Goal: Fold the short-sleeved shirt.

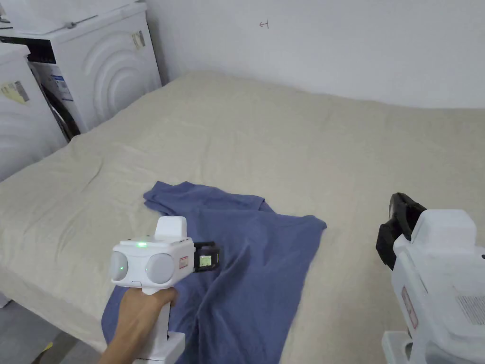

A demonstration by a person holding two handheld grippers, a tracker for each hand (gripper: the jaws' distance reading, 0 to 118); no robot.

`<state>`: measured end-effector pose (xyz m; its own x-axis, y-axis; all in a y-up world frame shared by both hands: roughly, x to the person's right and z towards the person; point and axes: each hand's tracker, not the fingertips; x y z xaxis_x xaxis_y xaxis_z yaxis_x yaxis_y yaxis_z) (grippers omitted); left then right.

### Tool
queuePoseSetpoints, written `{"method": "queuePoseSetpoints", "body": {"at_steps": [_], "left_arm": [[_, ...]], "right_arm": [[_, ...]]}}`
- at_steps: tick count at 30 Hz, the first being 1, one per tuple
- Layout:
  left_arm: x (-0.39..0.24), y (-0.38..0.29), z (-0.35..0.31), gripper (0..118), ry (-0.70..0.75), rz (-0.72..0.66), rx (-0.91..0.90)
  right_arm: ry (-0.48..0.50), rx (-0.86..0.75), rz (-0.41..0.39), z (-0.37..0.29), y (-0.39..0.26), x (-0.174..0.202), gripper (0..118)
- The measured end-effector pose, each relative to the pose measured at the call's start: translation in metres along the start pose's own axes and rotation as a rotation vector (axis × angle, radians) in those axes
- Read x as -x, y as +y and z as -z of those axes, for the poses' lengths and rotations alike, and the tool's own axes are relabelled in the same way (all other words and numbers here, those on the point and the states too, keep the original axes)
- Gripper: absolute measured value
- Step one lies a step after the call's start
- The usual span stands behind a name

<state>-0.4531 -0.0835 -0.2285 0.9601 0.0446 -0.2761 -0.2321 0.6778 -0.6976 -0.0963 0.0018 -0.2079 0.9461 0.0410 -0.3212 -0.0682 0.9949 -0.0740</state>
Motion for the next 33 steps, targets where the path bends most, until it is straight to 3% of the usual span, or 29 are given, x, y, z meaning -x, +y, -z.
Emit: {"method": "queuePoseSetpoints", "body": {"at_steps": [1, 2, 10, 17, 18, 21, 24, 33], "left_arm": [[-0.001, 0.000, 0.011, 117, -0.007, -0.010, 0.037], [-0.002, 0.000, 0.020, 118, -0.014, -0.015, 0.049], [-0.017, -0.006, 0.082, 115, 0.052, 0.038, 0.193], [-0.042, -0.023, 0.085, 80, 0.050, 0.058, 0.291], [-0.043, -0.023, 0.080, 71, 0.046, 0.038, 0.275], [-0.040, -0.021, 0.076, 24, 0.030, 0.044, 0.271], [-0.039, -0.023, 0.078, 1, 0.050, 0.138, 0.260], [0.005, -0.005, 0.039, 0, -0.163, -0.107, 0.137]], "right_arm": [[-0.006, 0.003, -0.004, 0.001, -0.001, -0.003, 0], [-0.013, 0.006, -0.006, 0.001, -0.002, -0.006, 0], [-0.057, 0.037, -0.009, 0.000, -0.009, -0.024, 0], [-0.087, 0.063, -0.014, -0.002, -0.015, -0.038, 0], [-0.091, 0.064, -0.016, -0.003, -0.016, -0.040, 0], [-0.099, 0.067, -0.016, -0.004, -0.016, -0.044, 0], [-0.102, 0.070, -0.009, -0.004, -0.016, -0.046, 0], [-0.110, 0.058, 0.011, -0.014, -0.011, -0.051, 0]]}}
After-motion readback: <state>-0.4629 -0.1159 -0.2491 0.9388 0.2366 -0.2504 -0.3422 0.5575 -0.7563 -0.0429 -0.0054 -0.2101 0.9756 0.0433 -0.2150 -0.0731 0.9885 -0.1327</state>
